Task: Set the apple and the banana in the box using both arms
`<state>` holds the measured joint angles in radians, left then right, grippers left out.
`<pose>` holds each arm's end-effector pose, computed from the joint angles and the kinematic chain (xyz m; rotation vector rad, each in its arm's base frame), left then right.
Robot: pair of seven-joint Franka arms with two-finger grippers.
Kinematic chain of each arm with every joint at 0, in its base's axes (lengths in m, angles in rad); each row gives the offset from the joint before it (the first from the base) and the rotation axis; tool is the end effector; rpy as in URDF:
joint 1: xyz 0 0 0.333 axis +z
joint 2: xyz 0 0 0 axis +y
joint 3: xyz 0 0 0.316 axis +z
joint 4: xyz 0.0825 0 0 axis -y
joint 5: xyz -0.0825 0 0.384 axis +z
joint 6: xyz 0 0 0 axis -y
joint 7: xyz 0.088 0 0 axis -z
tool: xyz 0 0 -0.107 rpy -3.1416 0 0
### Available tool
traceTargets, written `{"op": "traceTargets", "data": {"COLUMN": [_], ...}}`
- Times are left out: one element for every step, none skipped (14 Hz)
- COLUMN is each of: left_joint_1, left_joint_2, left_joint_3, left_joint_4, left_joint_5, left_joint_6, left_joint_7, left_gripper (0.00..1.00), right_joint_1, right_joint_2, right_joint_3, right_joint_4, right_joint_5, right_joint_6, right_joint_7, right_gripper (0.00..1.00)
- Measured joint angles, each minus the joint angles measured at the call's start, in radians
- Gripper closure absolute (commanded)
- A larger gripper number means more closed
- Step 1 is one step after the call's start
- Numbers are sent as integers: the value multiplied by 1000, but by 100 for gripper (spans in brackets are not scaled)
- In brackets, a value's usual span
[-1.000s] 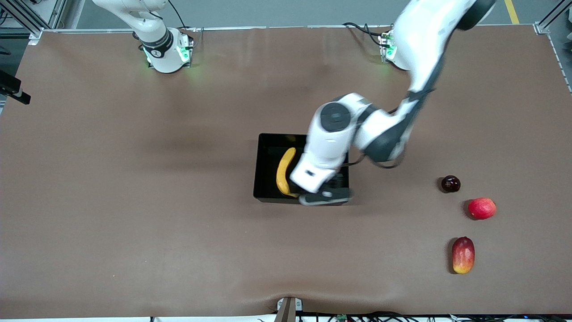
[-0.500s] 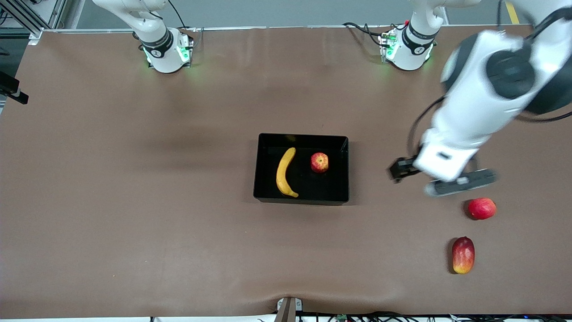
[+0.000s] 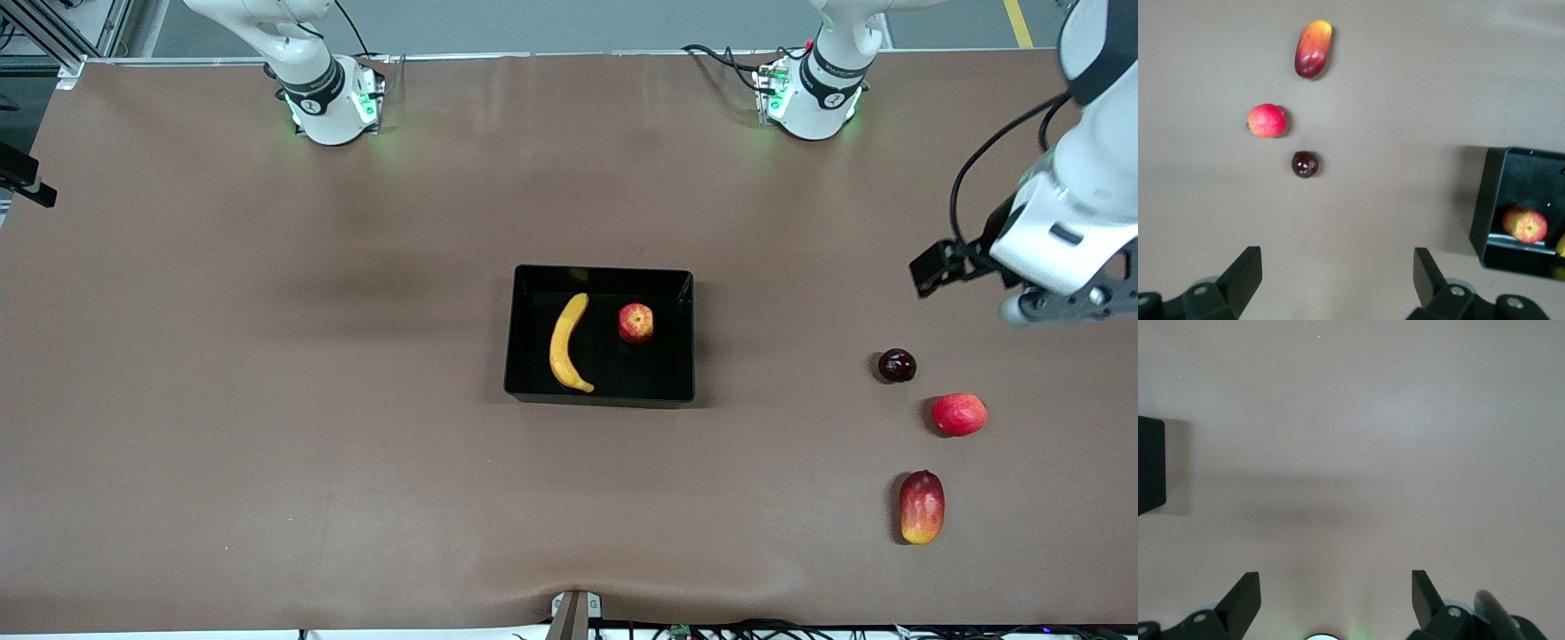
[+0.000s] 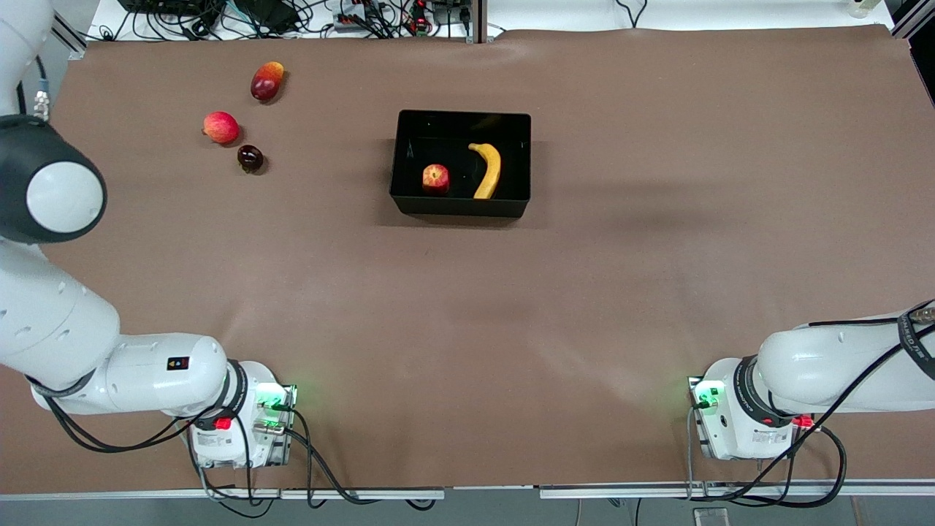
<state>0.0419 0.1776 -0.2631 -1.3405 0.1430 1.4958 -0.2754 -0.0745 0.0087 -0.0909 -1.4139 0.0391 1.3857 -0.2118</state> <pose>0.5922 -0.1003 0.6268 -3.0420 -0.1025 -0.0116 0.5303 -0.0834 0.6765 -3.0962 -0.0819 0.0451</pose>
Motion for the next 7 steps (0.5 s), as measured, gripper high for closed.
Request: {"op": "traceTargets", "data": {"left_joint_1": [-32, -72, -102, -111, -111, -111, -111], "left_joint_2": [-36, -71, -103, -133, -161, -190, -218], "left_joint_3": [50, 118, 179, 215, 234, 243, 243], "left_joint_4": [-35, -70, -102, -132, -160, -187, -212], "left_joint_5": [-31, -66, -94, -107, -113, -116, -117], "left_joint_6": [-2, -2, -1, -1, -1, -1, -1], "left_joint_7": [13, 41, 87, 133, 164, 179, 181], "left_gripper": [0, 0, 0, 0, 0, 0, 0], "right_joint_1": [0, 0, 0, 0, 0, 0, 0], "right_joint_2": [0, 0, 0, 0, 0, 0, 0], "right_joint_3": [0, 0, 0, 0, 0, 0, 0], "right_joint_4": [0, 0, 0, 0, 0, 0, 0], "right_joint_5": [0, 0, 0, 0, 0, 0, 0], "right_joint_6": [0, 0, -1, -1, -1, -2, -2], "right_joint_7": [0, 0, 0, 0, 0, 0, 0], "right_gripper": [0, 0, 0, 0, 0, 0, 0]}}
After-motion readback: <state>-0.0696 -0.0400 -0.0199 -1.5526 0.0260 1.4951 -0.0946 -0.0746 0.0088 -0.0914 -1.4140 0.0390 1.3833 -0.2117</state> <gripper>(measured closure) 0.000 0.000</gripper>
